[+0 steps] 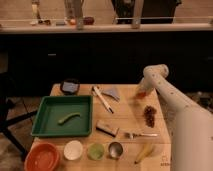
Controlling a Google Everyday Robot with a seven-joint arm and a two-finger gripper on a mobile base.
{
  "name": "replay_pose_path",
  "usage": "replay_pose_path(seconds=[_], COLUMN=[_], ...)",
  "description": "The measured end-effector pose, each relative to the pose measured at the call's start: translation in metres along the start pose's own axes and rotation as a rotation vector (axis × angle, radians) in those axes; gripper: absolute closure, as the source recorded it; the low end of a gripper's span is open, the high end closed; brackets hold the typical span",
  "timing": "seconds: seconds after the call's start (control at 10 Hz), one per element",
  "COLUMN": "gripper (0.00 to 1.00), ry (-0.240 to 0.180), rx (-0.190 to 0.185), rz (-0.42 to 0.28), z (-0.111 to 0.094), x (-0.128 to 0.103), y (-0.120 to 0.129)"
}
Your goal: Place apple in metal cup
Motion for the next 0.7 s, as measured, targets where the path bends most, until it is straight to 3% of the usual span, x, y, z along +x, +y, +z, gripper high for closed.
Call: replay_pose_path(seconds=[0.1, 0.7], gripper=[0.99, 1.0], ry=[-0.005, -0.078], rx=[-0.004, -0.028], rz=[0.001, -0.024], z=[-0.005, -0.052], x=[-0.001, -0.022], y=[-0.001, -0.028])
